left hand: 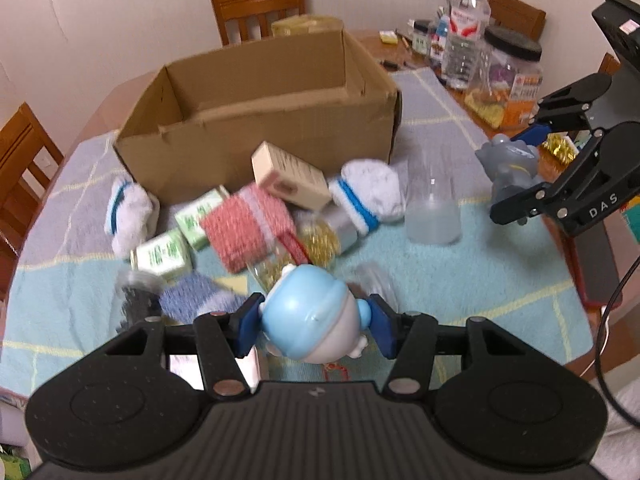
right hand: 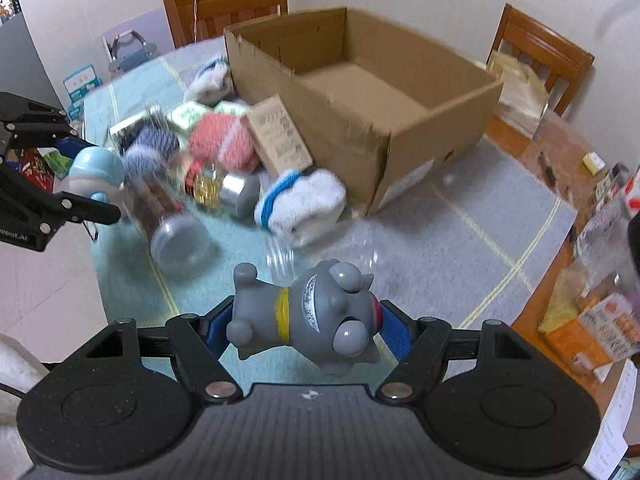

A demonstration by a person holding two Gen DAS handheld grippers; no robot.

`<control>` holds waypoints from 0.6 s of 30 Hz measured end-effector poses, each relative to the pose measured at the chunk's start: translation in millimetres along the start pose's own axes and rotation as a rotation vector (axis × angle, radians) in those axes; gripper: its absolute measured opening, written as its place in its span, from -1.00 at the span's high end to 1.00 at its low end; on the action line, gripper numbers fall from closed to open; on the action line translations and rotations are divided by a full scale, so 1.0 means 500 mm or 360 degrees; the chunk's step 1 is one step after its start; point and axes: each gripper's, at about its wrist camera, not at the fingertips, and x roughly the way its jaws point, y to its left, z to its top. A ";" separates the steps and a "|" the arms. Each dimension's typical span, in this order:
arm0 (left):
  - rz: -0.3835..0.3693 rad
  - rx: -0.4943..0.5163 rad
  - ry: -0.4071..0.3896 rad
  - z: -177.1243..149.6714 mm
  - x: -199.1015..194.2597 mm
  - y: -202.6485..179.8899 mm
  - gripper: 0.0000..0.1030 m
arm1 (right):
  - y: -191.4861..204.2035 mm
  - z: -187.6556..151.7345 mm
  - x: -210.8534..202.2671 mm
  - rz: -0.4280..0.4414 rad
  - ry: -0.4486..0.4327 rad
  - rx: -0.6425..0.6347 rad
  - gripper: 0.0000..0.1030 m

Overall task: Organize objects
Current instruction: 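Carry the blue-white figurine into the cardboard box with the left gripper while the right lifts the grey toy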

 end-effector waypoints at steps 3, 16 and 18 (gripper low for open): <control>0.0014 0.0008 -0.0005 0.042 -0.003 0.016 -0.07 | 0.001 0.036 -0.019 -0.0010 -0.0056 -0.0005 -0.51; 0.0005 0.0019 -0.0244 0.282 0.080 0.152 -0.08 | -0.031 0.226 -0.024 -0.0125 -0.0271 0.0145 -0.26; 0.0024 0.0017 -0.0255 0.308 0.107 0.171 -0.08 | -0.039 0.260 -0.006 -0.0158 -0.0254 0.0147 -0.26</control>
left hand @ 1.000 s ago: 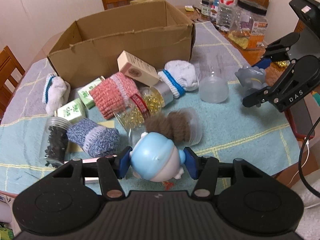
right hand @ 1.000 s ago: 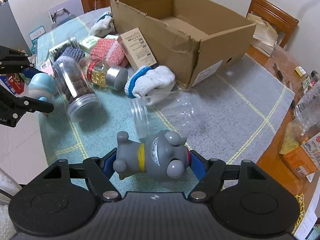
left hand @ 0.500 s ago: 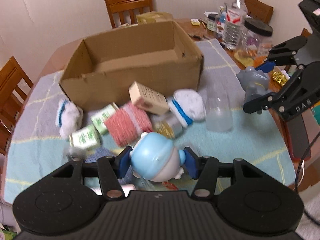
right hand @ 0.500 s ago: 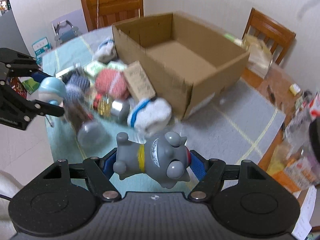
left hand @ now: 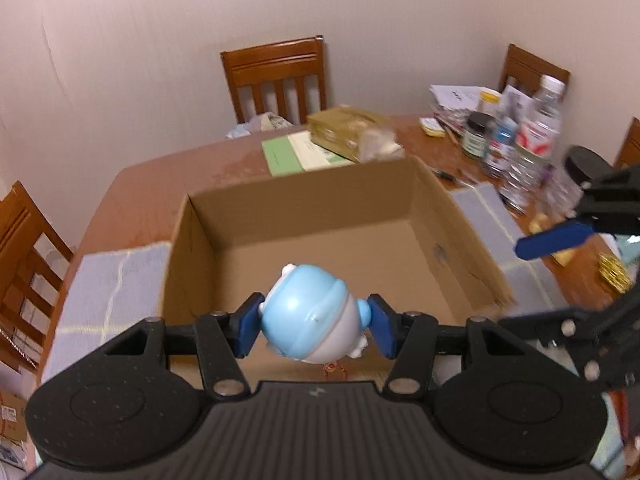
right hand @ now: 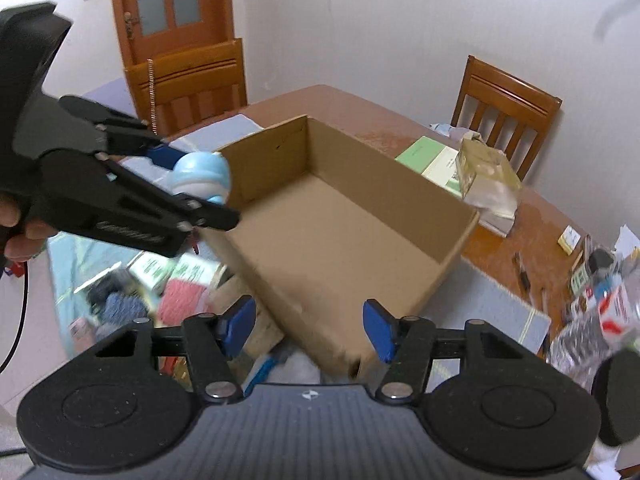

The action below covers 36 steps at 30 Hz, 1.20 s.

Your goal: Organize objects

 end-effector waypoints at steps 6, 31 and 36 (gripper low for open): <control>0.0065 -0.0080 -0.0006 0.045 0.071 0.042 -0.91 | -0.030 0.036 0.033 -0.0058 -0.0013 0.0153 -0.60; 0.0115 -0.0315 0.0066 -0.121 -0.047 0.031 -0.97 | -0.061 -0.192 0.018 -0.0037 0.0156 0.0292 -1.00; 0.0196 -0.0369 0.0083 -0.190 -0.087 0.018 -0.97 | -0.052 -0.242 0.016 -0.0029 0.0163 0.0353 -1.00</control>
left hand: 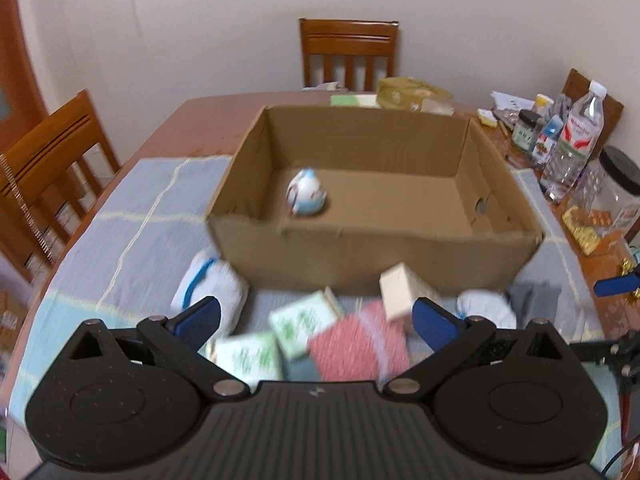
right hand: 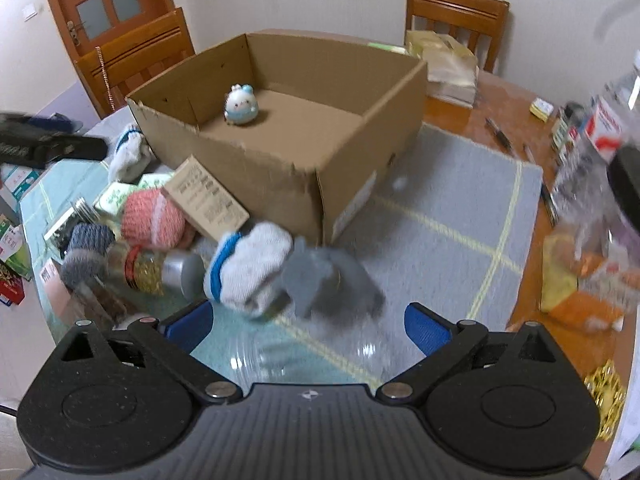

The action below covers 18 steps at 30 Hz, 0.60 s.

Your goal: Organize objects

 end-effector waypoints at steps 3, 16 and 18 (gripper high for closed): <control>0.0029 -0.0020 0.0005 -0.041 -0.018 0.000 -0.97 | 0.000 -0.023 -0.004 0.0003 -0.0026 0.0013 -1.00; 0.0123 -0.0139 0.0056 -0.206 -0.067 -0.008 -0.97 | 0.020 -0.086 0.002 -0.0067 -0.0125 -0.0086 -1.00; 0.0146 -0.0159 0.0076 -0.226 -0.064 -0.005 -0.97 | 0.020 -0.089 0.002 -0.0051 -0.0114 -0.0096 -1.00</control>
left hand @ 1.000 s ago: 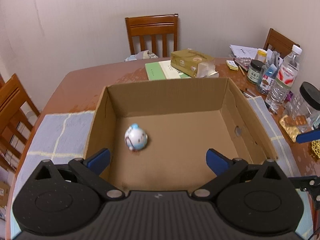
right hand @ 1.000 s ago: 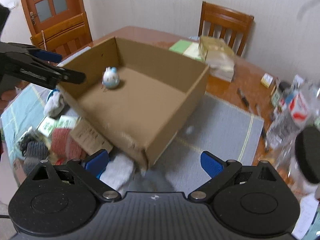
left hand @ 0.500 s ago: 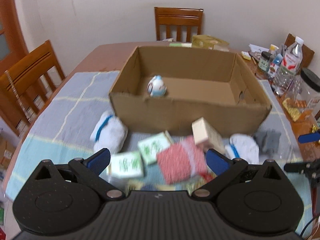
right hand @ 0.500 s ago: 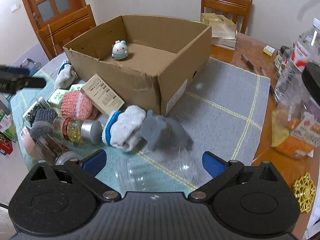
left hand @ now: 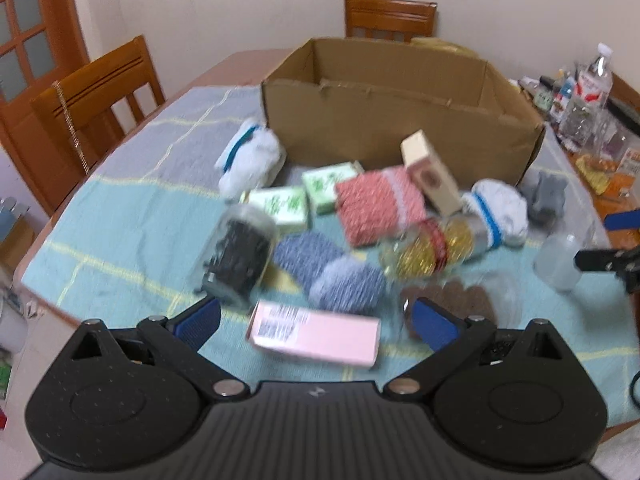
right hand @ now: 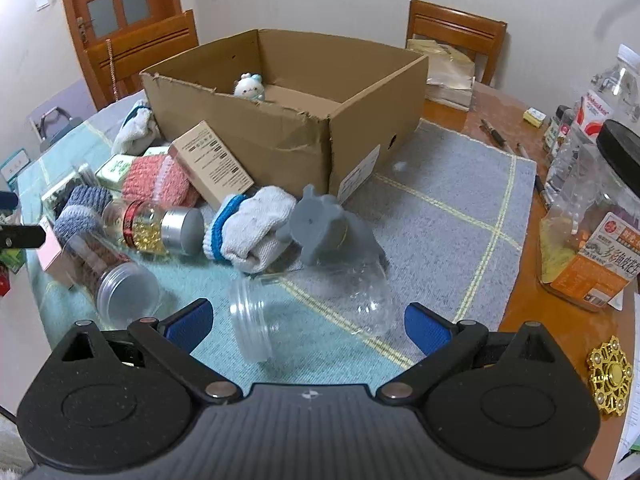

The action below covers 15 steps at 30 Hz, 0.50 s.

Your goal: Organize objects

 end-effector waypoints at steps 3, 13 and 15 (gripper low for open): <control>0.0003 -0.0040 0.0017 -0.024 0.006 0.008 -0.97 | -0.003 -0.003 -0.001 -0.0003 0.0009 -0.0009 -1.00; -0.0025 -0.0008 0.0000 -0.050 0.049 0.006 -0.97 | -0.005 0.000 -0.003 0.0003 0.0027 -0.0041 -1.00; -0.0019 0.0005 0.0005 -0.052 0.059 0.007 -0.97 | -0.003 0.000 -0.001 0.0003 0.0035 -0.0054 -1.00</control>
